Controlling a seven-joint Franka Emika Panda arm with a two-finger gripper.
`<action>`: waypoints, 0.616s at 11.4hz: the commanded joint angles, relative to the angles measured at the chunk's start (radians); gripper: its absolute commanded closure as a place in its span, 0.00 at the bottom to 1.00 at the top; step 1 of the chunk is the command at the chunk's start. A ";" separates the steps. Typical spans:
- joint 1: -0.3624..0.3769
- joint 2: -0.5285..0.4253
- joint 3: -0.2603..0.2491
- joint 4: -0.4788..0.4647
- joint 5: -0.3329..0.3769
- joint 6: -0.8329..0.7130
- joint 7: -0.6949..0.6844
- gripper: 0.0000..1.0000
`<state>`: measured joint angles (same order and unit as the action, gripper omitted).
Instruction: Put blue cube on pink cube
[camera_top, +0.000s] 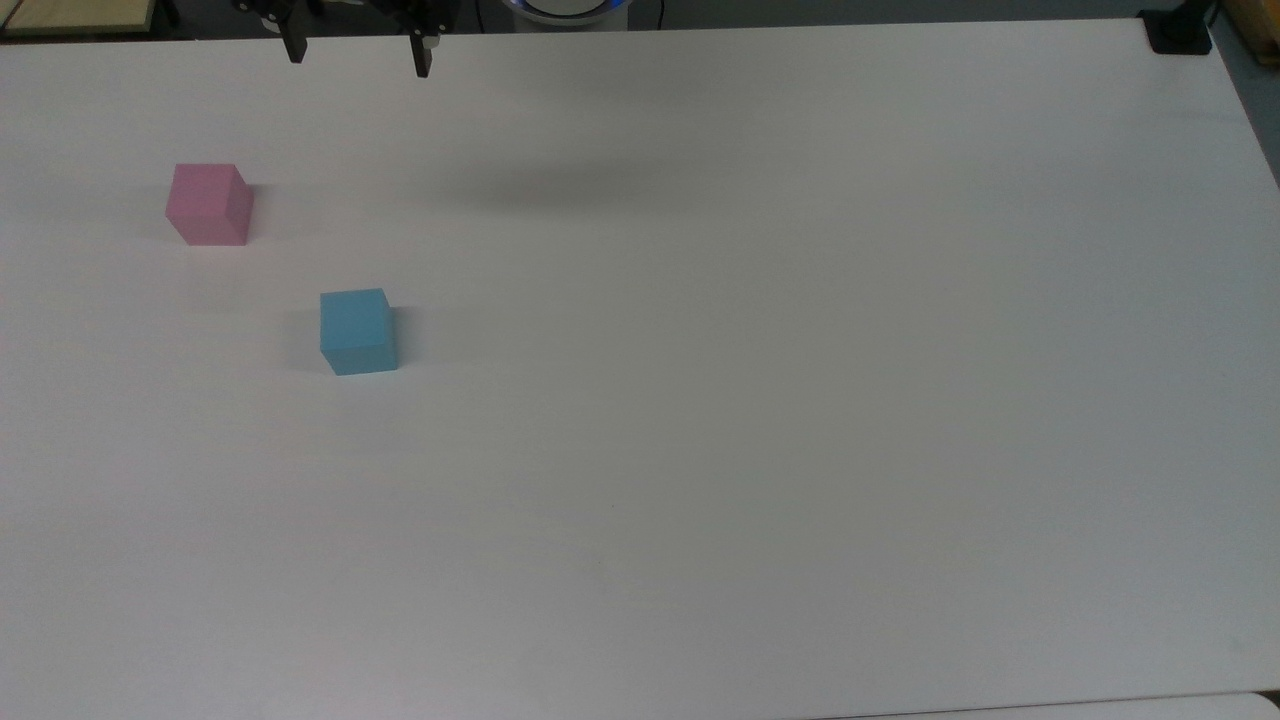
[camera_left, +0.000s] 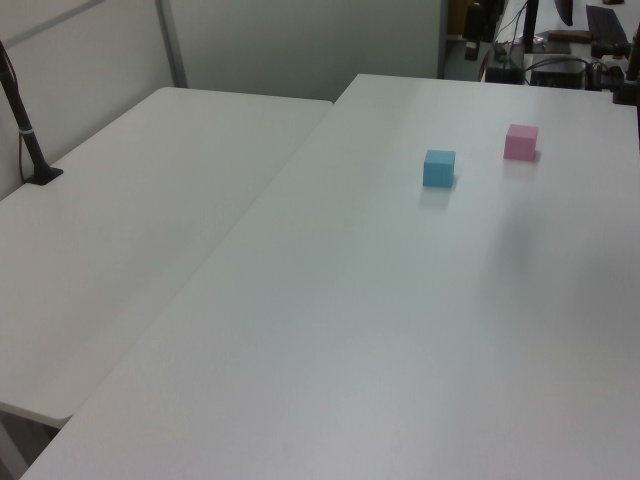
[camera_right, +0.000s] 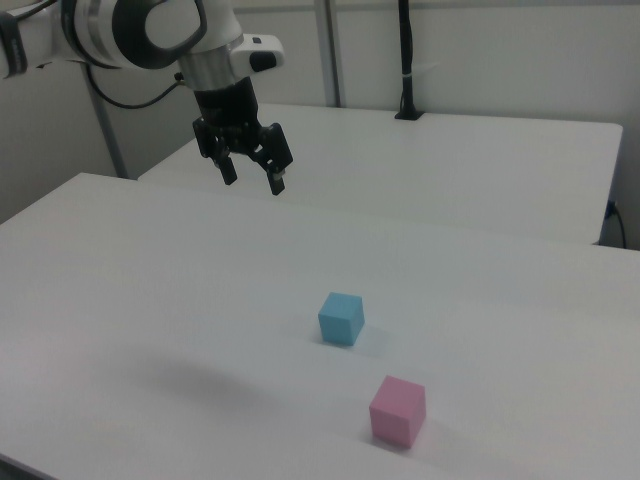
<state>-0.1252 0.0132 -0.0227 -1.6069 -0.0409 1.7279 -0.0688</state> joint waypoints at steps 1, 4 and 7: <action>0.007 -0.002 -0.006 -0.002 0.056 0.018 0.018 0.00; 0.006 -0.004 -0.006 -0.002 0.091 0.018 0.018 0.00; 0.004 -0.004 -0.008 -0.001 0.137 0.013 0.020 0.00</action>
<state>-0.1260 0.0132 -0.0234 -1.6061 0.0576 1.7279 -0.0650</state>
